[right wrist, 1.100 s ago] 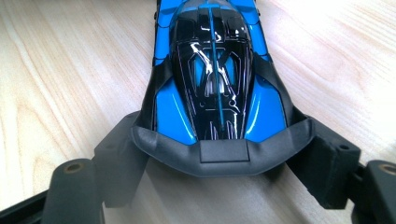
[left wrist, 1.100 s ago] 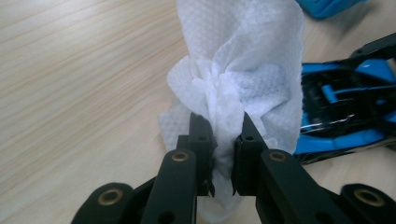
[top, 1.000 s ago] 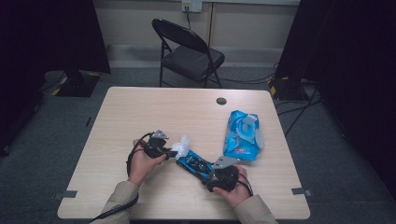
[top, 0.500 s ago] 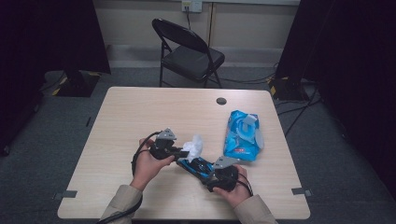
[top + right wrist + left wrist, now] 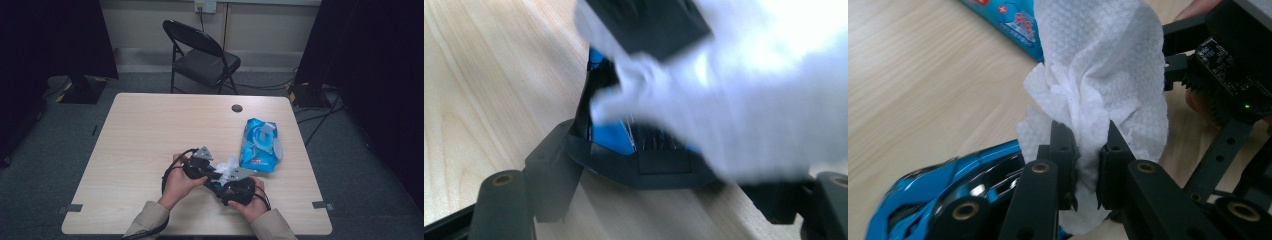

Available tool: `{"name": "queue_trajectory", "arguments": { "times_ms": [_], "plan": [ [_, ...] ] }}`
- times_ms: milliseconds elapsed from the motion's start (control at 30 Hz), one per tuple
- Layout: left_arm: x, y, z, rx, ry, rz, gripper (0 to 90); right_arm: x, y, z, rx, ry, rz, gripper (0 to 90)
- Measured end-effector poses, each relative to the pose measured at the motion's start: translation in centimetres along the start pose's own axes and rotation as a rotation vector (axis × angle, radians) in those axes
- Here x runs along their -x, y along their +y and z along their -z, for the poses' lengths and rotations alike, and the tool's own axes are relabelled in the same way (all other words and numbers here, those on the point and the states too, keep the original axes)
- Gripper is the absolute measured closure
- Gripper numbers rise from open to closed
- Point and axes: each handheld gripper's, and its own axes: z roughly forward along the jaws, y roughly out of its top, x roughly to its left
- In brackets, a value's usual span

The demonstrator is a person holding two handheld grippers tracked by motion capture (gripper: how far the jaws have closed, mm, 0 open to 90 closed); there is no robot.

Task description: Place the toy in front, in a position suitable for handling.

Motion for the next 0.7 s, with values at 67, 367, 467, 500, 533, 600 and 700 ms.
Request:
{"name": "queue_trajectory", "arguments": {
  "times_ms": [67,367,467,500,533,600,700],
  "plan": [
    [0.3,0.2,-0.7,-0.023,0.0,-0.011,80.6,0.0,0.0,0.0,0.0,0.0,-0.001,25.0],
    [0.3,0.2,-1.3,-0.03,-0.012,0.004,80.6,0.0,0.0,0.0,0.0,0.0,0.0,25.0],
    [0.3,0.3,-1.4,-0.039,-0.01,0.005,81.1,0.0,0.0,0.0,0.0,0.0,0.0,25.0],
    [0.3,0.3,-1.4,-0.037,-0.011,0.005,81.1,0.0,0.0,0.0,0.0,0.001,0.0,24.9],
    [0.3,0.2,-1.5,-0.035,-0.01,0.007,81.2,0.0,0.0,0.0,0.0,0.0,0.0,25.0],
    [0.3,0.3,-1.5,-0.037,-0.007,0.004,81.7,0.0,0.0,0.0,0.0,0.0,0.0,25.0],
    [0.4,0.3,-1.6,-0.04,0.003,-0.005,82.3,0.0,0.0,0.0,0.0,0.0,0.0,25.0]
  ]
}}
